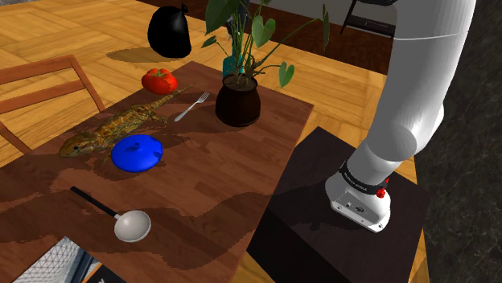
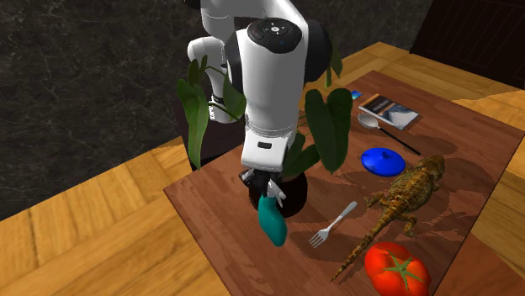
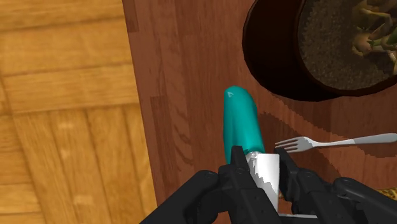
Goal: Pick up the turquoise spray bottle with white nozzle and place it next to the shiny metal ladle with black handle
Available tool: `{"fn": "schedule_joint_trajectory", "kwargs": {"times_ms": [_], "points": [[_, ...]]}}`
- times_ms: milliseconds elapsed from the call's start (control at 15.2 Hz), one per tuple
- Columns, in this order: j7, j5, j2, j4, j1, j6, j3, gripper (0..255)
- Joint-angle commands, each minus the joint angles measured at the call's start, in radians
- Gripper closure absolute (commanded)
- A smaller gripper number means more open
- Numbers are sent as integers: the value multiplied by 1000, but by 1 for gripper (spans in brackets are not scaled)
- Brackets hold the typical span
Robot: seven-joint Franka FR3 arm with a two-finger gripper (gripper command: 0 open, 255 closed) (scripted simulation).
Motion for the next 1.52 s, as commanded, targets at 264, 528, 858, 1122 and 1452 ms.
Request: {"fn": "schedule_joint_trajectory", "kwargs": {"times_ms": [264, 528, 858, 1122, 1452], "points": [[0, -1, -9, 69, -1, -78, -1, 255], [0, -1, -7, 122, -1, -129, -1, 255], [80, -13, -152, -29, 55, -122, 23, 255], [148, -19, -249, -115, 98, -133, 49, 255], [239, -21, -351, -188, 148, -162, 89, 255]]}}
